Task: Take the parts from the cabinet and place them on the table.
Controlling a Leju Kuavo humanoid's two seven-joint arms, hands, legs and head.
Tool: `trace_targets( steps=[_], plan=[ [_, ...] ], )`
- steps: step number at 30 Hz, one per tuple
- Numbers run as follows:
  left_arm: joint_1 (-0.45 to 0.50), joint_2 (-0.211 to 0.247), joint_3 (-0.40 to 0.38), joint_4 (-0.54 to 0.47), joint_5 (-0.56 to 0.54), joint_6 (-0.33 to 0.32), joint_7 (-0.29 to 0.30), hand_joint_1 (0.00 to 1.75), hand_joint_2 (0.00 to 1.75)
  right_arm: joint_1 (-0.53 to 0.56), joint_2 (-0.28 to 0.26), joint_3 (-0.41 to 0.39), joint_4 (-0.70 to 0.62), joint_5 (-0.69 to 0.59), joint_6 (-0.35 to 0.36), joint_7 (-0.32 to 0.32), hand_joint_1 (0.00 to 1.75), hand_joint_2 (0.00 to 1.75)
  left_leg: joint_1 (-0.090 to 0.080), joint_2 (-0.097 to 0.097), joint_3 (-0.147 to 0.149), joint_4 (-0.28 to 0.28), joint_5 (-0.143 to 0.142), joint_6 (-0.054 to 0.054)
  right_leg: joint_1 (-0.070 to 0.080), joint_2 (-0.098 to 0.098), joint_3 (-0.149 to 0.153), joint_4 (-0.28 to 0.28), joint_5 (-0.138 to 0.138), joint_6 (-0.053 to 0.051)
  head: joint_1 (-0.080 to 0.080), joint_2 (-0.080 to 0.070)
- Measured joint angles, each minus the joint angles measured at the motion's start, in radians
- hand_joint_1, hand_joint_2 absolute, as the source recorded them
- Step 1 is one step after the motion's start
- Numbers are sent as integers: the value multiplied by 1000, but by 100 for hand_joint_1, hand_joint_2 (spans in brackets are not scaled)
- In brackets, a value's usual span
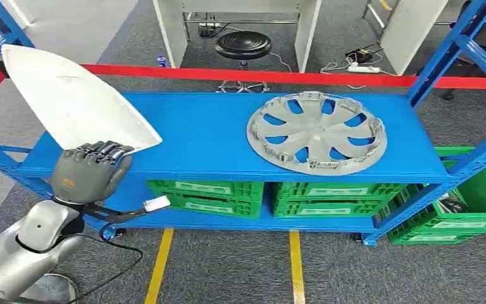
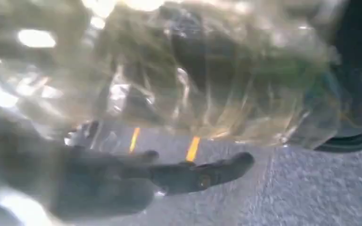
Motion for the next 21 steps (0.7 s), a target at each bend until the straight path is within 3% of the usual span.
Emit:
trace_targets(
  steps=[1, 3, 4, 5, 6, 7, 8, 9, 10, 11, 12, 13, 14, 15, 16, 17, 18, 19, 20, 21],
  plan=[
    [-1, 0, 0, 0, 2, 0, 0, 175, 175, 0, 0, -1, 0, 0, 4, -2, 0, 0, -2, 3, -15, 0, 12, 8, 1, -2, -19, 23, -54, 0, 3, 0],
    [2, 0, 0, 0, 7, -2, 0, 175, 175, 2, 0, -8, 4, 3, 12, 2, 0, 0, -6, 4, -45, 0, 35, 18, 3, -2, -53, 157, -182, -1, 10, 0],
    [3, 0, 0, 0, 13, -4, 0, 175, 175, 1, 1, -10, 7, 5, 17, 2, 0, 0, -10, 5, -61, 2, 47, 21, 5, -2, -67, 231, -220, 0, 11, 0],
    [4, 0, 0, 0, 14, -6, 0, 175, 175, 1, 1, -15, 11, 7, 21, 2, 0, 0, -14, 5, -79, 3, 60, 22, 6, -2, -72, 289, -226, -1, 11, 0],
    [5, 0, 0, 0, 14, -8, 0, 175, 175, 1, 1, -16, 14, 11, 23, 2, 0, 0, -18, 6, -96, 3, 72, 23, 7, -2, -60, 307, -200, -3, 11, 0],
    [6, 0, 0, 0, 14, -12, 0, 175, 175, 2, 2, -18, 18, 13, 26, 2, 0, 0, -22, 7, -112, 4, 83, 22, 9, -3, -30, 286, -158, -8, 11, 0],
    [6, 1, 0, 0, 15, -18, 0, 175, 175, 1, 2, -22, 21, 15, 27, 2, 0, 0, -25, 7, -126, 5, 94, 22, 14, -3, 21, 231, -119, -15, 11, 0],
    [6, 2, 0, 0, 15, -21, 0, 175, 175, 1, 3, -24, 24, 16, 30, 3, 0, 0, -27, 7, -136, 7, 103, 21, 18, -4, 83, 151, -104, -24, 11, 0],
    [6, 2, 0, 0, 16, -21, 2, 175, 175, -1, 3, -27, 29, 17, 32, 4, 0, 0, -27, 8, -139, 10, 110, 19, 25, -8, 150, 58, -130, -36, 10, 0],
    [5, 4, 2, 0, 16, -22, 3, 175, 175, -2, 3, -32, 34, 19, 35, 7, 0, 0, -33, 9, -145, 14, 117, 14, 27, -13, 212, -31, -158, -40, 9, 0],
    [5, 5, 2, 0, 17, -24, 5, 175, 175, -2, 5, -35, 35, 20, 36, 7, 0, 0, -31, 11, -149, 14, 130, 10, 29, -12, 214, -49, -168, -34, 11, 0],
    [4, 7, 3, 0, 17, -30, 6, 175, 175, -3, 5, -39, 38, 21, 36, -2, 0, 0, -28, 12, -154, 13, 140, 7, 30, -10, 204, -47, -163, -35, 10, 0],
    [6, 8, 3, 0, 17, -33, 6, 175, 175, -1, 5, -41, 41, 23, 35, -5, 0, 0, -27, 12, -155, 12, 148, 2, 32, -9, 201, -45, -156, -38, 9, 0],
    [10, 11, 3, 0, 17, -35, 8, 175, 175, 2, 14, -42, 41, 24, 35, -5, 0, 0, -28, 9, -164, 14, 142, -5, 22, -14, 184, -51, -142, -46, 16, 0],
    [13, 15, 6, 0, 17, -35, 10, 175, 175, 2, 13, -45, 45, 26, 35, -5, 0, 0, -26, 6, -172, 32, 98, -17, 20, -14, 178, -51, -131, -53, 14, 0],
    [15, 21, 10, 0, 16, -35, 10, 175, 175, 3, 14, -48, 47, 30, 34, -5, 0, 0, -21, 5, -189, 81, 34, -24, 20, -15, 158, -50, -120, -60, 10, 0],
    [18, 26, 13, 0, 15, -35, 10, 175, 175, 4, 14, -48, 47, 31, 32, -5, 0, 0, -15, 5, -206, 155, -31, -31, 20, -15, 150, -50, -106, -61, 6, 0],
    [22, 28, 16, 0, 14, -36, 10, 175, 175, 5, 14, -48, 48, 32, 30, -4, 0, 0, -10, 5, -223, 234, -80, -37, 20, -16, 135, -48, -91, -61, 9, 0],
    [28, 31, 19, 0, 14, -37, 10, 175, 175, 6, 16, -48, 48, 34, 27, -5, 0, 0, -5, 5, -231, 302, -96, -42, 19, -15, 116, -46, -79, -59, 6, 0],
    [34, 37, 22, 0, 10, -36, 11, 175, 175, 8, 16, -48, 48, 34, 20, -4, 0, 0, 0, 5, -225, 332, -80, -46, 18, -15, 98, -44, -67, -56, 5, 0]
  ],
)
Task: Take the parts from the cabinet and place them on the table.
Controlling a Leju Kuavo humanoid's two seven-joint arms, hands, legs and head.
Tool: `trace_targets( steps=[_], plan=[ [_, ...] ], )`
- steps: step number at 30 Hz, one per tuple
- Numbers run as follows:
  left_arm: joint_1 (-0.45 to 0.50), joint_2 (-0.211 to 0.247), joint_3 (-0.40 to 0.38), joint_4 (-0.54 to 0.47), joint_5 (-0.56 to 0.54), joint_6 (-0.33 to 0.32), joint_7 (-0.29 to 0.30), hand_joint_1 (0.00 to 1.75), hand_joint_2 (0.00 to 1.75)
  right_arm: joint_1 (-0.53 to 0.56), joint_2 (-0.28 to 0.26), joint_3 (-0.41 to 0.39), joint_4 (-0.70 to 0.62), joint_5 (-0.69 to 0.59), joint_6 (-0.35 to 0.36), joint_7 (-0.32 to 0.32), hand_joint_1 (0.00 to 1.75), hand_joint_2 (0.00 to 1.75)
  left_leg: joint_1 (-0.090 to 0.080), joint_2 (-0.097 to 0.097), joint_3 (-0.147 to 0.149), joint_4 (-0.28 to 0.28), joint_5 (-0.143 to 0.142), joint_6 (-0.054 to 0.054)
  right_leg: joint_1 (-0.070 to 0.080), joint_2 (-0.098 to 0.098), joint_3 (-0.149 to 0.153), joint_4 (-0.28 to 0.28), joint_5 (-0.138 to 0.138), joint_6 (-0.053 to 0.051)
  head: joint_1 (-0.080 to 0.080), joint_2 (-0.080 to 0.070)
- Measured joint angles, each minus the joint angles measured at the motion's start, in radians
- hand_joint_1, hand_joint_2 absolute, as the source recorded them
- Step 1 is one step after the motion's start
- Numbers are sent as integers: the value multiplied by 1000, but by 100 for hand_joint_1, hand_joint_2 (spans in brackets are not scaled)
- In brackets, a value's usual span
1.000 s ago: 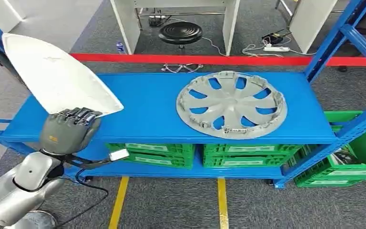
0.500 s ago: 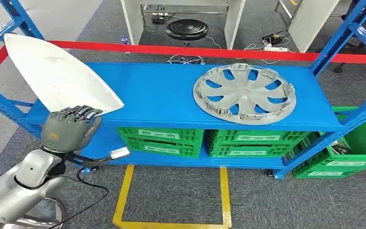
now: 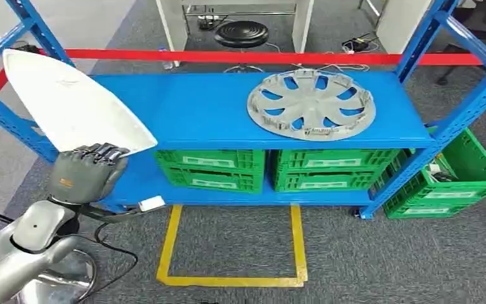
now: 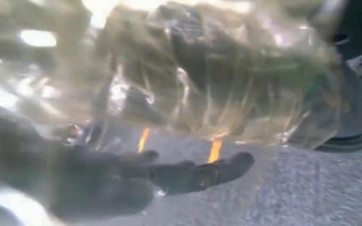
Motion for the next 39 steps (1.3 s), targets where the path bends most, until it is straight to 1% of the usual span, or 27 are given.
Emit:
trace_targets(
  steps=[1, 3, 4, 5, 6, 9, 10, 11, 13, 14, 15, 16, 18, 19, 20, 21, 22, 24, 25, 26, 28, 29, 31, 32, 34, 35, 39],
  plan=[
    [5, 5, 3, 0, -3, 0, 0, 175, 175, 3, 0, 0, 0, 0, -5, 0, 0, 0, 4, 0, 24, -8, 39, -4, -3, 0, -19, 5, 10, 5, 0, 0],
    [12, 18, 10, -2, -7, 1, 3, 175, 175, 8, 0, 0, 0, 0, -15, 0, 0, 0, 12, 0, 117, -121, 105, -11, -10, 1, -51, 19, 25, 16, 0, 0],
    [16, 25, 16, -6, -9, 2, 6, 175, 175, 9, 0, -1, 0, 0, -19, 0, 0, 0, 18, -3, 186, -213, 100, -15, -11, 2, -62, 29, 31, 23, -2, 0],
    [18, 31, 24, -10, -10, 2, 7, 175, 175, 10, 0, -3, 0, 0, -23, 0, 0, 0, 15, -9, 242, -301, 64, -14, -8, 5, -73, 39, 36, 30, -3, 0],
    [22, 35, 31, -15, -10, 3, 9, 175, 175, 11, 0, -5, 0, 0, -24, 0, 0, 0, 11, -13, 252, -329, 45, 7, -8, 5, -80, 40, 47, 39, -2, 0],
    [42, 46, 44, -19, -10, 3, 13, 175, 175, 17, 0, -7, 0, 0, -31, -1, 0, 0, 6, -10, 222, -327, 65, 31, -12, 8, -95, 31, 81, 58, -3, 0],
    [46, 47, 49, -20, -10, 6, 14, 175, 175, 21, 0, -7, 0, 0, -36, -2, 0, 0, 8, -5, 211, -328, 78, 42, -17, 7, -104, 43, 46, 60, -1, 0],
    [56, 49, 57, -24, -8, 9, 17, 175, 175, 24, 0, -7, 0, 0, -39, -2, 0, 0, 7, -5, 197, -328, 89, 51, -16, 7, -123, 82, -18, 61, 3, 0],
    [76, 57, 73, -33, -5, 13, 19, 175, 175, 27, 0, -7, -1, 0, -45, 2, 0, 0, 1, -4, 165, -327, 115, 57, -13, 7, -159, 234, -142, 64, 8, 0],
    [86, 60, 80, -34, -4, 15, 19, 175, 175, 27, 0, -7, -1, 0, -47, 2, 0, 0, -4, -4, 147, -325, 128, 59, -12, 7, -169, 304, -169, 63, 8, 0],
    [95, 63, 85, -34, -2, 17, 19, 175, 175, 27, 0, -8, -1, 0, -49, 2, 0, 0, -8, -3, 131, -325, 139, 61, -11, 7, -167, 346, -163, 60, 8, 0],
    [105, 66, 88, -34, -2, 18, 19, 175, 175, 27, 0, -8, -1, 0, -53, 2, 0, 0, -12, -3, 113, -323, 152, 62, -8, 7, -146, 350, -129, 55, 9, 0],
    [132, 77, 103, -42, -2, 21, 20, 175, 175, 27, 0, -8, -1, 0, -58, 2, 0, 0, -20, -3, 84, -322, 173, 61, 2, 7, -50, 253, -54, 36, 8, 0],
    [146, 83, 113, -48, 2, 23, 22, 175, 175, 27, -1, -7, -2, 0, -61, 2, 0, 0, -22, -3, 77, -322, 184, 60, 9, 8, 23, 159, -53, 22, 8, 0],
    [160, 88, 123, -53, 3, 26, 24, 175, 175, 26, -8, -7, -5, 0, -66, 2, 0, 0, -25, -3, 71, -320, 191, 56, 20, 6, 96, 62, -88, 11, 8, 0],
    [172, 96, 134, -59, 3, 31, 26, 175, 175, 28, -9, -7, -11, 1, -69, 2, 0, 0, -27, 0, 69, -318, 201, 53, 17, 6, 141, -17, -110, 11, 6, 0],
    [184, 104, 145, -62, 2, 38, 27, 175, 175, 28, -11, -8, -15, 1, -76, 1, 0, 0, -24, 2, 64, -321, 214, 50, 21, 8, 141, -27, -115, 15, 6, 0],
    [209, 116, 160, -69, 2, 39, 27, 175, 175, 34, -14, -7, -18, 0, -77, -9, 0, 0, -23, 1, 61, -326, 234, 40, 21, 7, 117, -33, -96, 9, 6, 0],
    [222, 121, 166, -72, 3, 41, 28, 175, 175, 36, -15, -6, -23, -3, -78, -9, 0, 0, -21, -2, 53, -320, 211, 34, 13, 1, 117, -36, -83, 1, 11, 0],
    [234, 127, 175, -72, 3, 43, 28, 175, 175, 38, -17, -6, -25, -3, -79, -9, 0, 0, -20, -5, 42, -295, 161, 24, 12, 1, 113, -34, -74, -9, 7, 0],
    [253, 132, 193, -75, 4, 49, 28, 175, 175, 42, -19, -5, -31, -7, -89, -9, 0, 0, -10, -4, 6, -147, 44, 11, 12, -1, 84, -23, -55, -12, 0, 0],
    [266, 132, 201, -77, 4, 53, 28, 175, 175, 45, -22, -3, -39, -9, -94, -9, 0, 0, -6, -5, -13, -58, 6, 5, 12, -1, 65, -14, -47, -12, 0, 0],
    [285, 134, 214, -77, 4, 55, 28, 175, 175, 48, -25, 4, -49, -14, -100, -9, 0, 0, 1, -4, -3, -5, 15, -2, 10, -1, 29, 5, -38, -9, -1, 0],
    [289, 136, 219, -77, 4, 55, 28, 175, 175, 49, -27, 5, -54, -16, -101, -9, 0, 0, 4, -4, 29, -41, 46, -5, 8, -2, 13, 15, -34, -6, -1, 0],
    [296, 138, 232, -82, 3, 56, 28, 175, 175, 50, -31, 7, -65, -19, -111, -9, 0, 0, 10, -5, 143, -203, 102, -9, 4, 0, -13, 37, -29, 1, -1, 0],
    [295, 139, 236, -84, 0, 56, 28, 175, 175, 50, -41, 10, -73, -18, -110, -9, 0, 0, 10, -7, 180, -265, 72, -8, 6, 0, -26, 44, -27, 6, -2, 0],
    [306, 144, 252, -95, -17, 56, 31, 175, 175, 50, -90, 40, -110, -20, -74, -14, 0, 0, 0, -11, 176, -295, 78, 17, 6, 3, -46, 50, 1, 34, -1, 0]
  ],
)
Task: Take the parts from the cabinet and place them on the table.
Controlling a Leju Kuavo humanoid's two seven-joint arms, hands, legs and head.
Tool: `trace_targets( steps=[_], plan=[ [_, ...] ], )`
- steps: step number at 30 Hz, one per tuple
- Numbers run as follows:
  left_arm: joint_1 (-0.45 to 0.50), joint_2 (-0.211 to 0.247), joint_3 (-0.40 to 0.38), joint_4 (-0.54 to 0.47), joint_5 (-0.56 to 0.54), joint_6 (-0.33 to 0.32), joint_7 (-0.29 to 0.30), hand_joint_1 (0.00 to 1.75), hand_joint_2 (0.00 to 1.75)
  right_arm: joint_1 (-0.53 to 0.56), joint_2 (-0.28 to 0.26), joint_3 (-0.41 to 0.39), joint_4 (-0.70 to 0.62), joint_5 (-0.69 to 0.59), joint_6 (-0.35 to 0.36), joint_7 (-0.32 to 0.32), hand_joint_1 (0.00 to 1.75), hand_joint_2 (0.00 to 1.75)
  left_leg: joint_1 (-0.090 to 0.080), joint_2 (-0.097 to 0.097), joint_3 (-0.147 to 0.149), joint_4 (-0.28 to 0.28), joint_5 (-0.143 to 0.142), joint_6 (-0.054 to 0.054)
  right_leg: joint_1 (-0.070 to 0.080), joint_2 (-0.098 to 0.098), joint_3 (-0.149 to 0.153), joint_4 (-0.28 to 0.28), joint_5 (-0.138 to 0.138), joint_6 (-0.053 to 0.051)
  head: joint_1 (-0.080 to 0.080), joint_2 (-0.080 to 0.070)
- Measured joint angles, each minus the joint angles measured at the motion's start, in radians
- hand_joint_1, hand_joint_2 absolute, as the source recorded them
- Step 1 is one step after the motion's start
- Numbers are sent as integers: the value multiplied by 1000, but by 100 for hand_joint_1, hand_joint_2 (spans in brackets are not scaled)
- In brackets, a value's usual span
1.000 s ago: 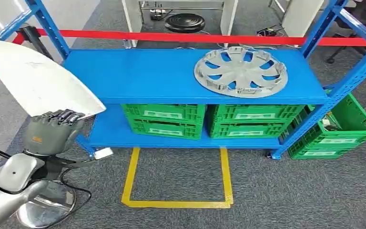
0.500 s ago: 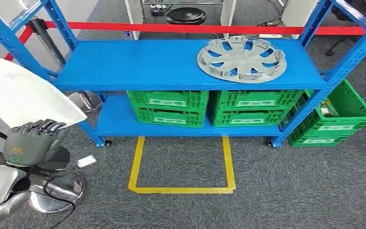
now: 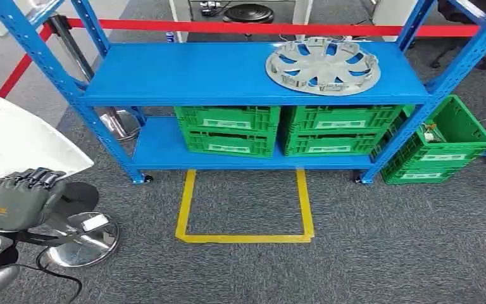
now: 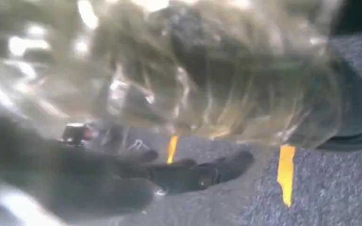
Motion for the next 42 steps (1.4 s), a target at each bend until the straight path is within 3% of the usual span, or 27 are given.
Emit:
trace_targets(
  steps=[1, 3, 5, 6, 8, 10, 12, 13, 16, 17, 18, 20, 21, 23, 25, 26, 27, 28, 31, 32, 33, 35, 36, 37, 40, 41, 42],
  plan=[
    [1, 0, 2, -1, 0, 1, 1, 175, 175, 1, -18, 8, -3, -3, 3, -1, 0, 0, 8, 3, -9, -8, 12, 18, 0, 3, -10, 4, -9, 5, -1, 0],
    [7, 2, 10, -8, 2, 3, 3, 175, 175, 2, -29, 19, -13, -11, 5, -6, 0, 0, 6, 6, -31, -7, 28, 38, -2, 4, -42, 77, -109, 14, 3, 0],
    [14, 2, 18, -8, 4, 3, 3, 175, 175, 1, -33, 25, -16, -19, 6, -5, 0, 0, 4, 7, -55, -7, 49, 42, -2, 4, -73, 224, -209, 19, 5, 0],
    [16, 1, 21, -8, 5, 3, 3, 175, 175, -1, -33, 28, -16, -21, 9, -5, 0, 0, 2, 7, -69, -6, 60, 42, -2, 4, -81, 284, -223, 20, 6, 0],
    [18, 1, 23, -8, 8, 2, 3, 175, 175, -5, -33, 30, -16, -22, 16, -5, 0, 0, -1, 8, -96, -6, 82, 41, -2, 4, -43, 281, -163, 16, 5, 0],
    [19, 2, 26, -8, 8, 2, 3, 175, 175, -10, -33, 30, -16, -23, 19, -5, 0, 0, -3, 7, -120, -6, 104, 37, -1, 4, 63, 144, -91, 6, 5, 0],
    [22, 2, 30, -12, 8, 2, 3, 175, 175, -19, -34, 31, -16, -25, 22, -3, 0, 0, -8, 5, -131, -2, 122, 28, 6, 4, 195, -50, -128, -5, 6, 0],
    [23, 2, 32, -14, 8, 3, 3, 175, 175, -22, -35, 31, -16, -27, 23, -3, 0, 0, -7, 7, -134, -4, 137, 22, 6, 4, 205, -77, -138, -8, 3, 0],
    [27, 5, 35, -15, 9, 3, 3, 175, 175, -22, -34, 39, -16, -29, 25, -16, 0, 0, -5, 4, -139, -22, 170, 4, 5, 2, 173, -75, -106, -21, 8, 0],
    [31, 6, 35, -15, 11, 2, 3, 175, 175, -24, -33, 41, -16, -29, 26, -16, 0, 0, -2, 4, -148, -14, 131, -2, 3, -2, 157, -74, -92, -29, 9, 0],
    [32, 10, 37, -15, 12, 2, 3, 175, 175, -23, -33, 41, -16, -29, 27, -16, 0, 0, 0, 4, -157, 26, 57, -7, 2, -3, 141, -73, -78, -41, 1, 0],
    [34, 10, 43, -15, 16, 2, 3, 175, 175, -22, -29, 42, -16, -29, 32, -14, 0, 0, 2, 4, -175, 177, -72, -16, 3, -7, 115, -69, -52, -43, 1, 0],
    [36, 10, 46, -15, 18, 2, 3, 175, 175, -24, -28, 43, -16, -29, 34, -14, 0, 0, 3, 4, -182, 252, -97, -19, 3, -8, 98, -62, -39, -44, 2, 0],
    [38, 10, 49, -15, 18, 2, 3, 175, 175, -25, -27, 43, -16, -28, 35, -14, 0, 0, 3, 4, -156, 298, -41, -21, 3, -9, 53, -45, -17, -41, 1, 0],
    [39, 12, 52, -16, 19, 2, 3, 175, 175, -25, -25, 43, -16, -27, 37, -14, 0, 0, 3, 4, -64, 202, 25, -17, 3, -10, 8, -24, 0, -35, 1, 0],
    [39, 15, 53, -17, 19, 2, 3, 175, 175, -26, -23, 43, -16, -25, 37, -14, 0, 0, 3, 3, 2, 118, 19, -11, 3, -9, -5, -14, 7, -32, 0, 0],
    [41, 18, 56, -20, 20, 2, 3, 175, 175, -26, -22, 43, -16, -22, 37, -14, 0, 0, -1, 2, 72, 16, -24, -6, 9, -7, -16, -6, 11, -26, 0, 0],
    [44, 22, 61, -25, 21, 3, 3, 175, 175, -25, -20, 43, -16, -21, 37, -14, 0, 0, -1, 1, 99, -37, -49, 2, 9, -7, -21, -3, 21, -21, 1, 0],
    [53, 24, 71, -26, 21, 3, 4, 175, 175, -23, -18, 44, -16, -23, 35, -15, 0, 0, -5, 3, 65, -41, -23, 21, 8, -5, -36, -14, 63, -4, 0, 0],
    [53, 24, 71, -26, 21, 3, 4, 175, 175, -24, -18, 46, -16, -30, 27, -20, 0, 0, 2, 9, 51, -43, -7, 29, 3, -3, -46, -12, 53, 0, -1, 0],
    [56, 26, 74, -26, 23, 3, 4, 175, 175, -22, -10, 45, -16, -42, 9, -25, 0, 0, 1, 10, 32, -42, 7, 35, 3, 0, -64, 12, -6, 5, 2, 0],
    [69, 26, 79, -27, 35, 5, 4, 175, 175, -20, 0, 45, -18, -40, -22, -23, 0, 0, 0, 12, -3, -42, 38, 40, -2, 1, -94, 156, -153, 14, 10, 0],
    [69, 25, 80, -27, 42, 5, 3, 175, 175, -21, 1, 45, -21, -37, -27, -23, 0, 0, 0, 12, -23, -42, 52, 40, -3, 2, -96, 222, -195, 17, 10, 0],
    [69, 24, 80, -27, 46, 5, 2, 175, 175, -23, 2, 45, -28, -35, -32, -23, 0, 0, 0, 12, -42, -41, 67, 39, -3, 2, -91, 264, -195, 18, 11, 0],
    [70, 14, 82, -27, 59, 4, -3, 175, 175, -26, -3, 45, -49, -33, -32, -23, 0, 0, 0, 12, -104, -35, 115, 32, -3, 2, 9, 226, -57, 15, 11, 0],
    [70, 12, 82, -27, 60, 3, -3, 175, 175, -28, -7, 45, -50, -32, -25, -23, 0, 0, 0, 11, -120, -34, 129, 28, -2, 2, 79, 148, -51, 11, 11, 0],
    [71, 11, 82, -29, 60, 3, -3, 175, 175, -30, -12, 45, -51, -30, -20, -23, 0, 0, -3, 11, -124, -30, 139, 22, -1, 3, 178, 26, -101, 5, 11, 0]
  ],
)
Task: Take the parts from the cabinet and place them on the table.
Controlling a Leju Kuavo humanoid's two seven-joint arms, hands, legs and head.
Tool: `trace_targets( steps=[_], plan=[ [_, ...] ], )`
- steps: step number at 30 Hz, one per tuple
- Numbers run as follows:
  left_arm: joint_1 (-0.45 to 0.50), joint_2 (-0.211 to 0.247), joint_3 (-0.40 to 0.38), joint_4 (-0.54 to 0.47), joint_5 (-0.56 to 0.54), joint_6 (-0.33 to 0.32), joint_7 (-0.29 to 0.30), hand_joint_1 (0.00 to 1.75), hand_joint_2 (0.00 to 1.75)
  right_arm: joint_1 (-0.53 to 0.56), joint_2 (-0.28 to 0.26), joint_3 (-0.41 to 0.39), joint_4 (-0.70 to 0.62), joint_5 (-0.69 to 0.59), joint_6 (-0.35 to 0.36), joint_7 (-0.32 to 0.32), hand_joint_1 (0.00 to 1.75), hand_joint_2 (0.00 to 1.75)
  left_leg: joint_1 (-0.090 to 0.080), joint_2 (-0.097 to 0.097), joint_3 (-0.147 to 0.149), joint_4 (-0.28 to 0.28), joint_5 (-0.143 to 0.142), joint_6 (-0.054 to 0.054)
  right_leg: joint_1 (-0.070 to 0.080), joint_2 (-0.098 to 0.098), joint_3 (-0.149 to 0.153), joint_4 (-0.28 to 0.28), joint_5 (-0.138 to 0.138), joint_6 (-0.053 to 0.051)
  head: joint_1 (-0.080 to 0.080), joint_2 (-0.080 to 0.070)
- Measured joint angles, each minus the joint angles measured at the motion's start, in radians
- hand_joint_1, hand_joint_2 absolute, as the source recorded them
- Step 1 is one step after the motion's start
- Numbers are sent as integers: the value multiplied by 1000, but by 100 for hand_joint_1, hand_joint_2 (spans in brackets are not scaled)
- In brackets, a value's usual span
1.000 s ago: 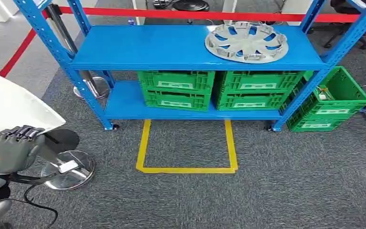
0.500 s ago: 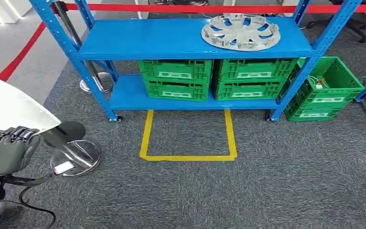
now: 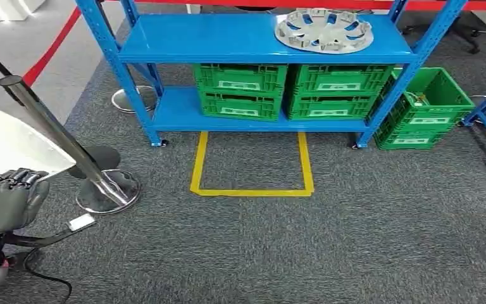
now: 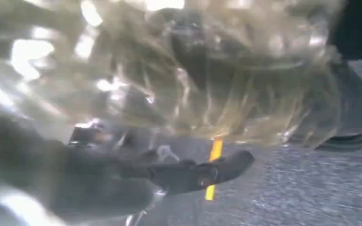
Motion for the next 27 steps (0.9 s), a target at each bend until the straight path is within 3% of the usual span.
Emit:
trace_targets(
  steps=[1, 2, 4, 5, 6, 7, 8, 9, 10, 11, 13, 14, 15, 16, 17, 18, 20, 21, 22, 24, 25, 26, 27],
  plan=[
    [-3, 0, 1, -1, 1, 0, 0, 175, 175, -2, -7, 0, -1, 0, 2, 9, 0, 0, -2, 2, -6, 6, 8, -4, 2, 1, 70, -114, -31, -5, 0, 0],
    [-5, -1, 2, -1, 1, 0, 0, 175, 175, -5, -8, -1, -3, 0, 4, 10, 0, 0, -2, 2, -13, 5, 26, -10, 4, 3, 63, -126, -47, -11, -2, 0],
    [-6, -2, 2, -1, 1, 0, 0, 175, 175, -3, -10, -1, -3, -2, 4, 4, 0, 0, 2, 3, -18, -7, 57, -22, 9, 4, 40, -112, -26, -25, -2, 0],
    [-1, -2, 1, -1, 4, 0, -1, 175, 175, -2, -9, -1, -3, -9, 0, 5, 0, 0, 7, 1, -23, -4, 47, -27, 1, -1, 27, -114, -11, -34, -1, -1],
    [2, -2, 2, -1, 9, 0, -1, 175, 175, 0, -6, -1, -3, -15, -11, 4, 0, 0, 7, -1, -31, 20, -22, -35, 2, -3, 13, -112, 1, -43, -5, 0],
    [2, -2, 2, -1, 14, 0, -1, 175, 175, 1, -2, -1, -3, -19, -21, 5, 0, 0, 7, -1, -39, 77, -96, -39, 3, -7, 0, -111, 14, -51, -8, -1],
    [2, -2, 2, -1, 14, 0, -1, 175, 175, 1, 3, -1, -5, -23, -29, 6, 0, 0, 7, -1, -52, 158, -162, -43, 5, -8, -18, -108, 28, -52, -8, -1],
    [3, -2, 2, -1, 14, 0, -1, 175, 175, 1, 6, -1, -5, -23, -32, 8, 0, 0, 7, -1, -62, 236, -204, -46, 6, -10, -38, -103, 41, -53, -8, 0],
    [4, -2, 2, -1, 17, 1, -1, 175, 175, 1, 12, -2, -6, -24, -39, 8, 0, 0, 7, -1, -65, 302, -213, -47, 7, -10, -56, -95, 53, -53, -8, -1],
    [5, -3, 2, -1, 18, 3, -3, 175, 175, 0, 14, -2, -8, -24, -45, 8, 0, 0, 7, -1, -56, 329, -185, -47, 8, -11, -76, -85, 64, -52, -9, 0],
    [5, -3, 2, -1, 23, 4, -6, 175, 175, -1, 15, -2, -13, -25, -54, 8, 0, 0, 7, -2, 13, 279, -100, -42, 9, -12, -127, -60, 83, -49, -9, 0],
    [5, -3, 3, -1, 26, 4, -8, 175, 175, -1, 15, -2, -14, -26, -55, 8, 0, 0, 7, -3, 73, 204, -94, -36, 9, -11, -145, -51, 90, -46, -10, 0],
    [4, -3, 5, -1, 32, 4, -12, 175, 175, -3, 17, -1, -14, -27, -55, 8, 0, 0, 6, -7, 141, 114, -123, -29, 9, -11, -157, -42, 94, -43, -10, 0],
    [1, -3, 6, -1, 40, 5, -18, 175, 175, -4, 17, -1, -14, -28, -56, 8, 0, 0, 2, -7, 189, 33, -154, -24, 15, -8, -167, -31, 98, -38, -10, 0],
    [-2, -3, 8, -1, 57, 6, -24, 175, 175, -5, 17, -1, -15, -29, -56, 9, 0, 0, 1, -7, 195, 5, -175, -17, 15, -9, -173, -29, 105, -32, -9, -1],
    [-5, -6, 9, -1, 75, 8, -32, 175, 175, -7, 17, -2, -16, -29, -58, 8, 0, 0, -2, -7, 189, 4, -176, -11, 13, -9, -181, -29, 115, -26, -11, 0],
    [-5, -12, 8, -1, 106, 8, -42, 175, 175, -6, 16, -1, -19, -29, -65, 7, 0, 0, 4, -4, 177, -8, -151, 6, 12, -7, -190, -30, 126, -12, -11, -1],
    [-8, -15, 8, -1, 120, 8, -47, 175, 175, -5, 17, -1, -21, -30, -70, 7, 0, 0, 4, -1, 167, -8, -141, 12, 9, 0, -210, -10, 97, -5, -10, 0],
    [-9, -18, 8, -1, 128, 9, -50, 175, 175, -4, 17, -1, -25, -30, -71, 7, 0, 0, 4, -1, 155, -8, -132, 20, 8, 1, -228, 42, 48, 1, -3, -1],
    [-8, -26, 8, -1, 145, 10, -54, 175, 175, -4, 17, -1, -29, -30, -80, 8, 0, 0, 3, -1, 128, -6, -110, 20, 4, 1, -290, 216, -48, 11, -2, 0],
    [-8, -29, 8, -1, 150, 10, -55, 175, 175, -4, 17, -1, -32, -30, -84, 8, 0, 0, 2, -1, 114, -5, -101, 19, 2, 1, -304, 270, -72, 14, 0, 0],
    [-7, -33, 7, -1, 152, 10, -56, 175, 175, -4, 17, -1, -33, -30, -87, 8, 0, 0, 3, -1, 104, -5, -92, 18, 1, 1, -294, 274, -70, 16, -1, 0],
    [-7, -36, 6, -1, 154, 10, -57, 175, 175, -3, 17, -1, -34, -29, -87, 8, 0, 0, 3, -1, 95, -5, -85, 15, -1, 1, -256, 232, -49, 17, -1, 0]
  ],
)
